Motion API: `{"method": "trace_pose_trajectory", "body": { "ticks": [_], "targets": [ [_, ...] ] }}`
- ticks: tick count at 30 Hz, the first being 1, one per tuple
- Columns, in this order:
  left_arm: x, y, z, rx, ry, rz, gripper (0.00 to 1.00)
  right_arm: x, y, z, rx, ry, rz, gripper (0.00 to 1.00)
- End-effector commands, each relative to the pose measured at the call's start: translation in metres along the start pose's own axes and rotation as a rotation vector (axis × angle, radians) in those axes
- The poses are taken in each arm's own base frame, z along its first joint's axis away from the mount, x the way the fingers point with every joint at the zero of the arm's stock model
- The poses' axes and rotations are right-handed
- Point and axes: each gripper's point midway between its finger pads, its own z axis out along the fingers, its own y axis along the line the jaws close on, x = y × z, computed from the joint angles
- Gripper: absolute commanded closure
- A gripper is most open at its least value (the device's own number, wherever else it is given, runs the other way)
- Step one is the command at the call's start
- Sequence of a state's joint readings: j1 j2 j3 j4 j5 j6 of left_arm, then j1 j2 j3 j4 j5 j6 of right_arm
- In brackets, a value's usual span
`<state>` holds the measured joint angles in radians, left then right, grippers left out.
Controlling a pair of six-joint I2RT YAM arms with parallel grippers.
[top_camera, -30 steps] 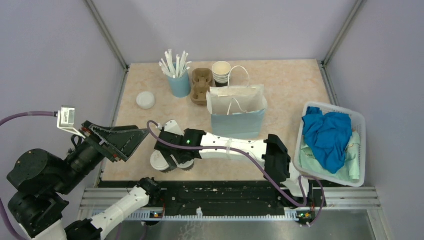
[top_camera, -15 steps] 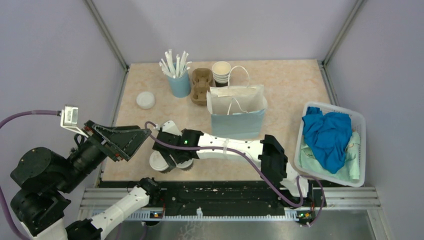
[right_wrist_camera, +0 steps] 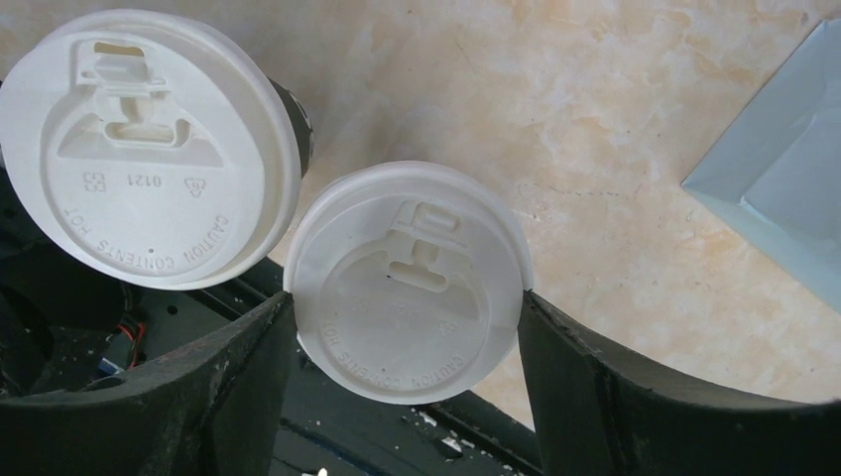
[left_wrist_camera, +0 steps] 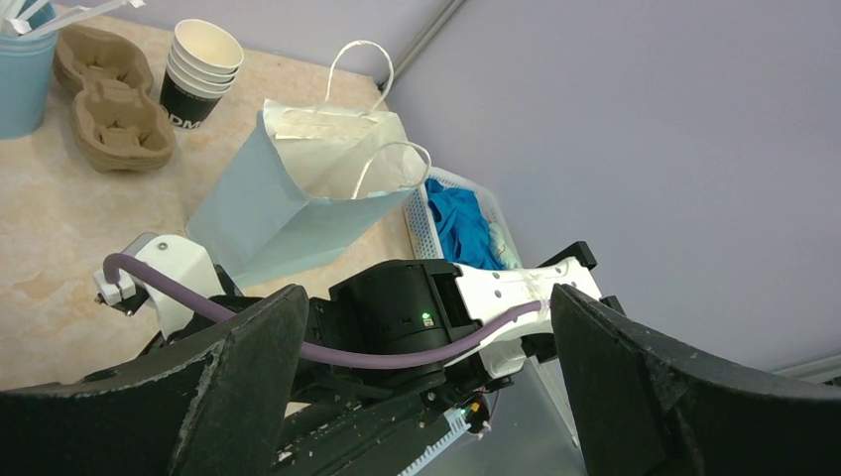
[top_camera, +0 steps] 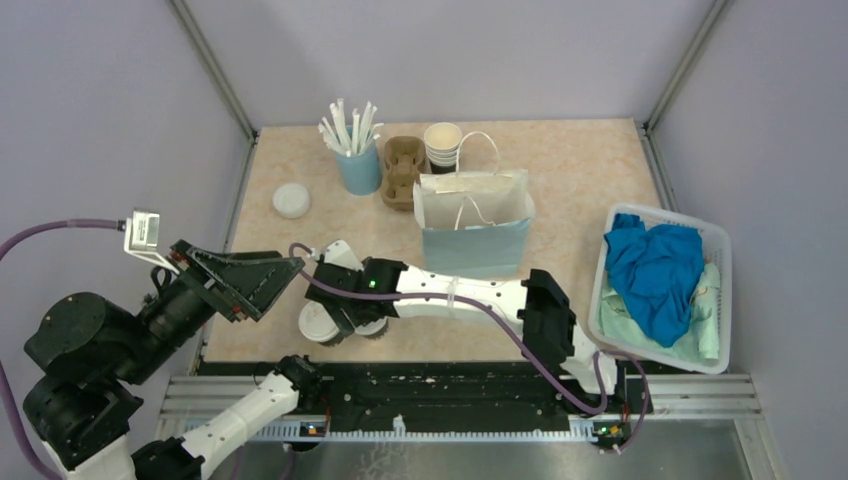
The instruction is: Pack the takeout coffee
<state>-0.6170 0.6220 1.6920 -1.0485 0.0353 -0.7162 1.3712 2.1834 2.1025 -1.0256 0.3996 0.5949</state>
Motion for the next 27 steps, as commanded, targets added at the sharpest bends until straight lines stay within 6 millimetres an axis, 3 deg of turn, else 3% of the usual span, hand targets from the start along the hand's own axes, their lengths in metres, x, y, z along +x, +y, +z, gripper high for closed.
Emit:
{"method": "trace_pose_trajectory", "body": {
  "ticks": [1,6,12,16,18,23,27],
  "targets": [
    [-0.006,-0.003,0.012,0.005,-0.016,-0.001,0.02,-0.029,-0.016,-0.044,-0.02,-0.107,0.021,0.29],
    [-0.007,0.008,0.017,-0.06,-0.023,-0.017,0.02,-0.04,-0.033,-0.098,-0.117,-0.224,0.02,0.31],
    [0.002,0.036,0.042,-0.211,0.014,-0.044,0.02,-0.075,-0.074,-0.227,-0.296,-0.55,0.036,0.33],
    [0.007,0.052,0.077,-0.296,0.03,-0.054,0.03,-0.096,-0.131,-0.316,-0.266,-0.768,0.069,0.34],
    [0.013,0.056,0.101,-0.31,0.055,-0.046,0.03,-0.101,-0.164,-0.347,-0.182,-0.845,0.09,0.34],
    [0.043,0.059,0.179,-0.277,0.205,-0.015,0.04,-0.102,-0.254,-0.403,0.14,-0.976,0.151,0.34],
    [0.079,0.08,0.229,-0.33,0.346,-0.005,0.07,-0.091,-0.309,-0.427,0.418,-0.975,0.142,0.35]
  ]
}}
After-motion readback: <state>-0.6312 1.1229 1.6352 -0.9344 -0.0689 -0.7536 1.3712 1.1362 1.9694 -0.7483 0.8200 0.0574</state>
